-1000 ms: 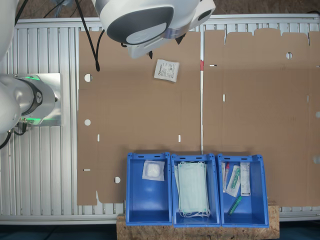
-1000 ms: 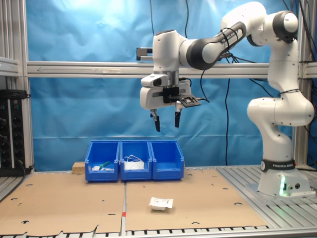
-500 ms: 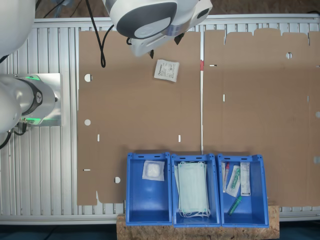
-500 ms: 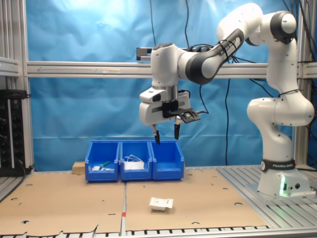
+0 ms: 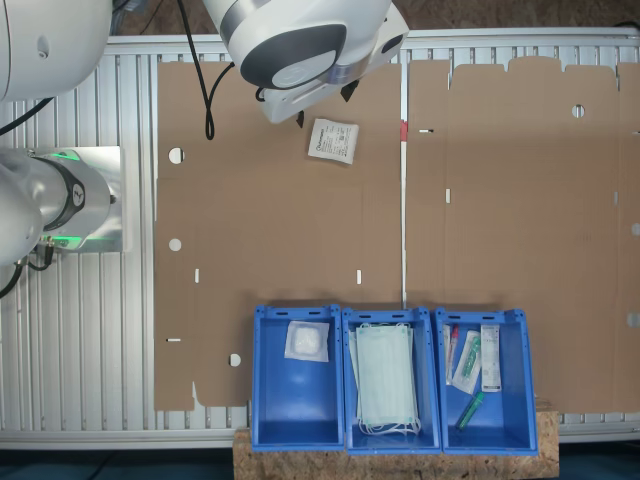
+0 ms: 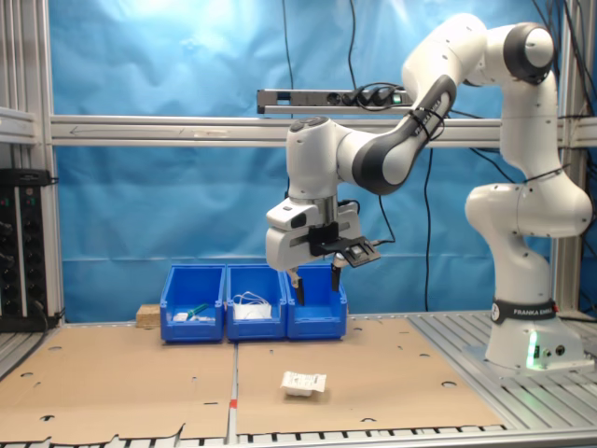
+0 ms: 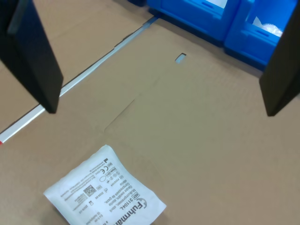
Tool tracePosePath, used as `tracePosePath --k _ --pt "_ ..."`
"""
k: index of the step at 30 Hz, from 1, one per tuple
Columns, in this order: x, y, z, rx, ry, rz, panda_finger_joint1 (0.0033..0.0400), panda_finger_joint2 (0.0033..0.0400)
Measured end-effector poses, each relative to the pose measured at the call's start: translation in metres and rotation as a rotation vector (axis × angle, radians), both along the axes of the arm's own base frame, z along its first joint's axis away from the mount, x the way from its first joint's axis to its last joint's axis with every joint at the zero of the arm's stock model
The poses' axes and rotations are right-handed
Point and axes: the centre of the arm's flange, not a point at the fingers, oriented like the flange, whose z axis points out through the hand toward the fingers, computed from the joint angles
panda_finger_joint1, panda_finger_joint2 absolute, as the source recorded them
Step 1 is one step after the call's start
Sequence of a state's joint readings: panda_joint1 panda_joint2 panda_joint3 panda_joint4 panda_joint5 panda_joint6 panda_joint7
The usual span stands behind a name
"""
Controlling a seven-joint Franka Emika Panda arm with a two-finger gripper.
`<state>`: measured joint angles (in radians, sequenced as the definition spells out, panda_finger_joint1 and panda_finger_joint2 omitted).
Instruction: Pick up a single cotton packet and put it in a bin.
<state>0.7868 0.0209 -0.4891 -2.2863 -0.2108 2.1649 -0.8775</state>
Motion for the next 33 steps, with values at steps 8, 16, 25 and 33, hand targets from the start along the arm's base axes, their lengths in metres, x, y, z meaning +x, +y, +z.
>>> tracePosePath --k 8,16,25,33 --pt "0.005 0.003 -0.022 -0.012 -0.017 0.012 0.04 0.04" --pt "0.013 0.007 -0.041 -0.035 -0.023 0.021 0.04 0.04" --pt "0.025 0.011 -0.059 -0.064 -0.029 0.03 0.04 0.04" --pt "0.03 0.013 -0.072 -0.064 -0.029 0.017 0.04 0.04"
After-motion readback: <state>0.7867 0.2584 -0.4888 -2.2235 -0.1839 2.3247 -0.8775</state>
